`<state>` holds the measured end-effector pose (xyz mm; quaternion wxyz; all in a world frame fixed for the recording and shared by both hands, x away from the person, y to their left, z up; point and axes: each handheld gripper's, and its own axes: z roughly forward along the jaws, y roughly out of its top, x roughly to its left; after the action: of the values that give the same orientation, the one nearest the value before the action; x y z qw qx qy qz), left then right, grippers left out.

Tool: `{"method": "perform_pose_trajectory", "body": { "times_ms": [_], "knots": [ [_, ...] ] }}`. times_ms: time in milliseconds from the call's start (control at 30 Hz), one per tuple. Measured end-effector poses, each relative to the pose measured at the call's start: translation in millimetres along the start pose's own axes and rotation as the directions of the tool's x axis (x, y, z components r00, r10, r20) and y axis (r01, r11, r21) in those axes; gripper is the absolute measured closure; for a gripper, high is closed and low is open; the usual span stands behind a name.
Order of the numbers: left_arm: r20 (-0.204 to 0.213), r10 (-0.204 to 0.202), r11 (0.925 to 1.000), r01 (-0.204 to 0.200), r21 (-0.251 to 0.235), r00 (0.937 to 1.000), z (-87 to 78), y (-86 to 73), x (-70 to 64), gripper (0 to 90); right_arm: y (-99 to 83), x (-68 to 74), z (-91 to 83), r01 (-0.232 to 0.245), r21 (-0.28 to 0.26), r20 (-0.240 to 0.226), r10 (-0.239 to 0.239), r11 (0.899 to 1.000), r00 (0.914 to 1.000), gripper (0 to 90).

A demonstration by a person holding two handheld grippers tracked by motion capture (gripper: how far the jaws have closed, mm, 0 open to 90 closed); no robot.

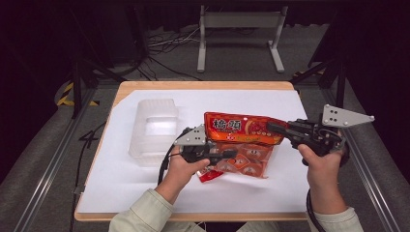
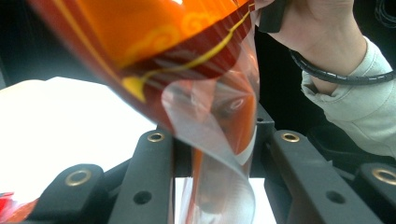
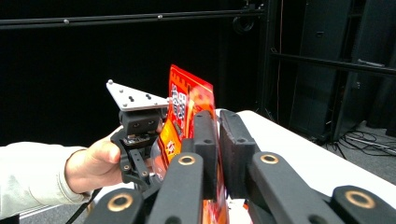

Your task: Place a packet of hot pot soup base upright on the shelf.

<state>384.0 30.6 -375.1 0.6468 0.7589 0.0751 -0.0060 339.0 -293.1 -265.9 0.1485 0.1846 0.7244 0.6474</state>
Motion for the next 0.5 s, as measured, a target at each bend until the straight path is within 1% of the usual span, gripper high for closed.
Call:
{"method": "perform_pose_trajectory", "body": {
  "times_ms": [33,67,233,300,400,467,500],
  "knots": [
    [-0.005,0.001,1.0000,-0.001,-0.003,1.0000,-2.0,0.3,1.3,70.7,-0.1,-0.6,-0.8,-0.001,-0.002,0.004,0.001,1.000,1.0000,81.2],
    [-0.007,-0.008,0.9999,0.008,-0.008,0.9999,-4.0,0.5,1.9,70.7,-0.3,-1.5,-2.1,-0.006,-0.009,0.009,0.006,1.000,0.9999,80.3],
    [-0.035,-0.015,0.9993,0.014,-0.035,0.9993,-16.0,5.3,5.8,70.7,-2.6,-5.6,-7.4,-0.004,-0.006,0.033,0.004,1.000,0.9995,78.8],
    [-0.051,-0.003,0.9994,0.002,-0.034,0.9987,-22.8,7.6,7.7,70.6,-3.6,-7.4,-10.1,-0.002,-0.009,0.047,0.002,1.000,0.9989,77.4],
    [-0.071,-0.013,0.9984,0.009,-0.055,0.9974,-34.7,10.8,10.9,70.7,-4.7,-9.4,-14.5,0.010,-0.001,0.073,-0.010,1.000,0.9973,76.9],
    [-0.075,-0.016,0.9973,0.011,-0.073,0.9970,-40.4,13.1,12.0,70.6,-7.0,-12.2,-16.0,0.009,0.008,0.087,-0.010,1.000,0.9962,76.2],
    [-0.079,-0.016,0.9968,0.009,-0.079,0.9968,-42.8,14.4,11.8,70.7,-9.5,-14.9,-16.6,0.007,0.017,0.101,-0.009,1.000,0.9948,75.9]
  ]
}}
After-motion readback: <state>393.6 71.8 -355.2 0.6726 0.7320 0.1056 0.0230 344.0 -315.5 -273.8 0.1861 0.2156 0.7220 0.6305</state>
